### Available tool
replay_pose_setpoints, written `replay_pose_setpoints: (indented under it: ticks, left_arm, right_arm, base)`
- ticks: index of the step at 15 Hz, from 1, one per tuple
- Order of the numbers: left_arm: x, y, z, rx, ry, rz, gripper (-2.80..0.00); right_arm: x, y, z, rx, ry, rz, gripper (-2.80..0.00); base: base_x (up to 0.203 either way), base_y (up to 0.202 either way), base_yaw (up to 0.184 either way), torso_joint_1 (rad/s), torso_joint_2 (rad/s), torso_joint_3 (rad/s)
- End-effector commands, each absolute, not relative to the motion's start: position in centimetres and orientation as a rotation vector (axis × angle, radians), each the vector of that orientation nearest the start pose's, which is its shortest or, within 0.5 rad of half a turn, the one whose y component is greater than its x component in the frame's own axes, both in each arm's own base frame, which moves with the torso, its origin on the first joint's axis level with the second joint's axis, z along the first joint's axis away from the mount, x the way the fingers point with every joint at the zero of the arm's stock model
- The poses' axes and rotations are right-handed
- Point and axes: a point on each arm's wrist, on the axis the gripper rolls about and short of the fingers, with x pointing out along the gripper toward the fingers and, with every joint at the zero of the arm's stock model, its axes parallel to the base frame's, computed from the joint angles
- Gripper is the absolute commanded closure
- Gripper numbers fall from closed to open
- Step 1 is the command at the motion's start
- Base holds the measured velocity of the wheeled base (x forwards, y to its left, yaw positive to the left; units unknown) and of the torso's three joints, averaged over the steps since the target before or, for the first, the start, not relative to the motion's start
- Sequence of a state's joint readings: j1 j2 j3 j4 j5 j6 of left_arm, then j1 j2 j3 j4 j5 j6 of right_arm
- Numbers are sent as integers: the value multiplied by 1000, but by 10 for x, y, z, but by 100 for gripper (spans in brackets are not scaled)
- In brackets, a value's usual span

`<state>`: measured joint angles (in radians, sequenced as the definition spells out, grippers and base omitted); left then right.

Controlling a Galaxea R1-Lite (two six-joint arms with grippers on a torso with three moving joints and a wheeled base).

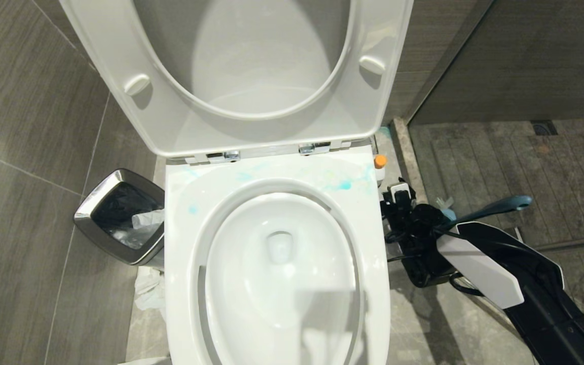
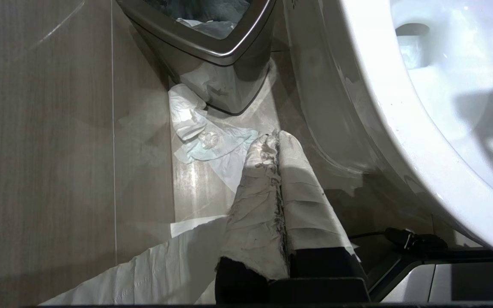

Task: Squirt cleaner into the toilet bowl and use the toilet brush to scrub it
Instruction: Pour in the cleaning agent

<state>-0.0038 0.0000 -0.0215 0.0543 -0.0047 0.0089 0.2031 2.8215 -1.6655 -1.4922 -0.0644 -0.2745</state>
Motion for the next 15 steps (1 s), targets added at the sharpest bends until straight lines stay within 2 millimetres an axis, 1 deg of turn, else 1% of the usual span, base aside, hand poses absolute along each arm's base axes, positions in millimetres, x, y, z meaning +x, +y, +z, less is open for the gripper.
replay_pose_setpoints:
  ticks: [1,6,10,13,15]
  left_arm:
    - [-24,0,76,9,34,-9,0]
    - [-24,0,76,9,35,-9,0]
    - [-24,0,76,9,35,-9,0]
    - [-24,0,76,9,35,-9,0]
    - [-24,0,76,9,35,-9,0]
  right_arm:
    - [511,104,0,-228,-351,91,0]
    - [519,105,10,-225,-369,87,0]
    - [518,105,9,-225,-370,87,0]
    - [511,103,8,-226,-342,92,0]
    - [496,101,7,-223,-292,111,0]
  base:
    - [0,0,0,0,0,0]
    - [0,0,0,0,0,0]
    - [0,0,0,0,0,0]
    - [0,0,0,0,0,0]
    - [0,0,0,0,0,0]
